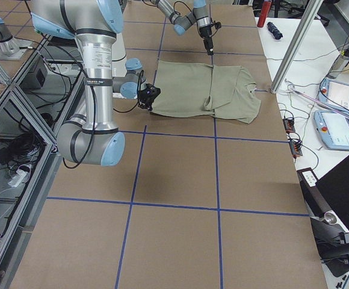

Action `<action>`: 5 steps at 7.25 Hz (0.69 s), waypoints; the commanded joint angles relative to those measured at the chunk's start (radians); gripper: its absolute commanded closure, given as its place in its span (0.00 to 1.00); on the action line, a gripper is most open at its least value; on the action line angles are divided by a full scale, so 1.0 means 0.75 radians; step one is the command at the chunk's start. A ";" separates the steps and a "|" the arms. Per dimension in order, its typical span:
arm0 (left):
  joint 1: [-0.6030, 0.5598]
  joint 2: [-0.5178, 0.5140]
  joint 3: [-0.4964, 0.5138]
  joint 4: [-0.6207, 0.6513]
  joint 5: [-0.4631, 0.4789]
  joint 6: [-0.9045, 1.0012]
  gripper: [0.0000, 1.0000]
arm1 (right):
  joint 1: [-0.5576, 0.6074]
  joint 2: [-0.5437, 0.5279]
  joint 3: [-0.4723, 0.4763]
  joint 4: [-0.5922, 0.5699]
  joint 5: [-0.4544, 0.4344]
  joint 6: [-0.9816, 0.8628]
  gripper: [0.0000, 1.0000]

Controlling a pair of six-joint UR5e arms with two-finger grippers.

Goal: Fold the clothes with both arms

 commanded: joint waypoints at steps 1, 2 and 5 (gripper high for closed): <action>0.124 0.178 -0.367 0.405 0.051 -0.002 0.08 | 0.007 -0.010 0.030 0.001 0.002 -0.001 1.00; 0.245 0.227 -0.550 0.647 0.153 -0.043 0.14 | 0.009 -0.010 0.030 0.001 0.002 -0.003 1.00; 0.552 0.328 -0.597 0.733 0.350 -0.282 0.15 | 0.011 -0.003 0.026 0.001 0.004 -0.003 1.00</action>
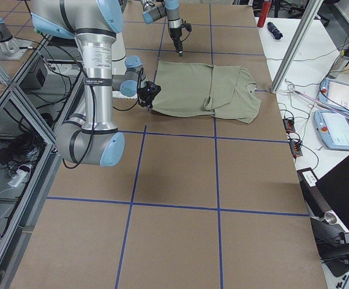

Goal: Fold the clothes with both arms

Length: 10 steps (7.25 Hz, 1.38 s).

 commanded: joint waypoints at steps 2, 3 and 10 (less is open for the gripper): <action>0.227 0.053 0.016 0.022 0.085 -0.186 0.23 | -0.001 0.000 -0.003 0.000 0.000 0.000 1.00; 0.227 0.065 0.015 0.026 0.082 -0.186 0.25 | -0.001 0.002 -0.003 0.000 0.000 0.000 1.00; 0.252 0.115 0.017 0.028 0.057 -0.184 1.00 | 0.001 0.011 0.001 0.000 -0.002 0.000 1.00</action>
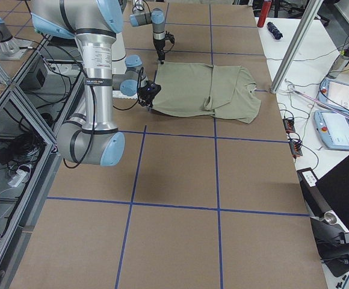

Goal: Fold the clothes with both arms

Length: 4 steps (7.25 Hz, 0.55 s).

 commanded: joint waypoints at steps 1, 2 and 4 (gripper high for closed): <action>0.002 -0.010 -0.013 0.000 -0.053 0.002 1.00 | 0.002 0.000 0.000 0.000 0.000 0.002 1.00; 0.004 -0.020 -0.017 0.000 -0.068 0.002 1.00 | 0.002 0.000 0.002 0.000 0.000 0.000 1.00; 0.006 0.017 -0.167 0.010 -0.086 -0.031 1.00 | 0.012 -0.028 0.077 -0.002 0.012 0.002 1.00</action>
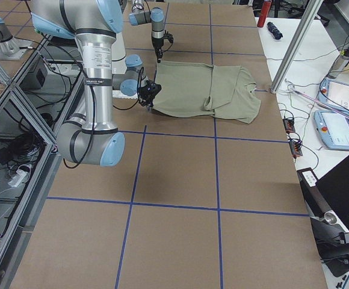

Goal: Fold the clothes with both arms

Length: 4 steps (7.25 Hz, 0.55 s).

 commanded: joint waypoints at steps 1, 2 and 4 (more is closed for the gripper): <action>0.061 0.061 -0.179 0.009 -0.034 -0.099 1.00 | -0.002 -0.067 0.119 -0.022 0.075 0.002 1.00; 0.109 0.094 -0.245 0.009 -0.032 -0.144 1.00 | -0.021 -0.106 0.168 -0.024 0.122 0.002 1.00; 0.132 0.101 -0.360 0.068 -0.034 -0.218 1.00 | -0.054 -0.177 0.276 -0.024 0.131 0.002 1.00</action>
